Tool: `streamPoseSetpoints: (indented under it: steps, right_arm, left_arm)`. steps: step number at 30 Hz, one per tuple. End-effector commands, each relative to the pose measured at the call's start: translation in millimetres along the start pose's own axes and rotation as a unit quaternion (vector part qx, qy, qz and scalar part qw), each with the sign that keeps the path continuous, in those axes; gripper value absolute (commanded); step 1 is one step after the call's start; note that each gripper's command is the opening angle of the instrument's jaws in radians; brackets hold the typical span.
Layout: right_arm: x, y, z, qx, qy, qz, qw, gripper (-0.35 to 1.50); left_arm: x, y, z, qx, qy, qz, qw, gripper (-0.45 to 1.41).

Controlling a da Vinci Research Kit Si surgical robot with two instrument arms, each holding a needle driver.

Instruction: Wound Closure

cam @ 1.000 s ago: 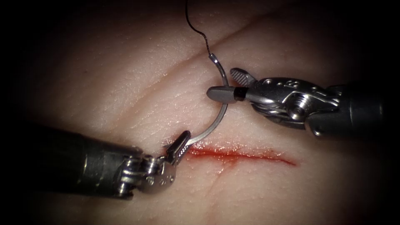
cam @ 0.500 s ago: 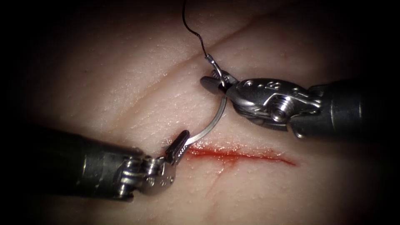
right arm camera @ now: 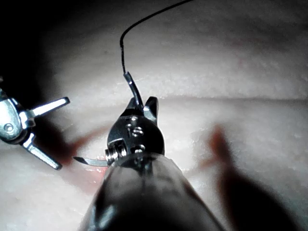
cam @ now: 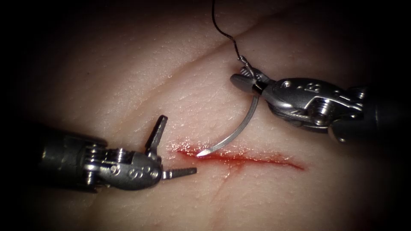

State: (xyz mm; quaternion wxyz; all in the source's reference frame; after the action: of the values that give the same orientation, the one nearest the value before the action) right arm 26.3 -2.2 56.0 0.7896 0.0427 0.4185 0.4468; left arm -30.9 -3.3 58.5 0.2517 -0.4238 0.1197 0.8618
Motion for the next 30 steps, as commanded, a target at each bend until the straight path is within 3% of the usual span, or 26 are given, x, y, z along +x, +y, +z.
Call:
streamPoseSetpoints:
  steps: [1,7,12,22,30]
  right_arm:
    - [-0.3,-0.4,0.4,0.013,0.005,-0.008,1.000,-0.35]
    - [-0.3,-0.6,0.4,0.049,0.026,-0.046,0.997,-0.35]
    - [-0.3,-0.9,0.1,0.092,0.055,-0.097,0.990,-0.35]
    - [-0.2,-2.1,0.2,0.173,0.119,-0.140,0.968,-0.35]
    - [0.6,-4.5,0.3,0.223,0.160,-0.158,0.949,-0.35]
  left_arm:
    - [-0.1,0.2,0.5,-0.025,0.011,-0.019,0.999,1.08]
    - [0.3,-0.8,0.6,-0.096,0.046,-0.095,0.990,1.06]
    - [0.9,-2.0,0.7,-0.175,0.088,-0.169,0.966,1.06]
    - [1.7,-3.8,1.8,-0.328,0.115,-0.280,0.895,1.06]
    - [0.7,-4.4,4.4,-0.367,0.101,-0.312,0.871,1.06]
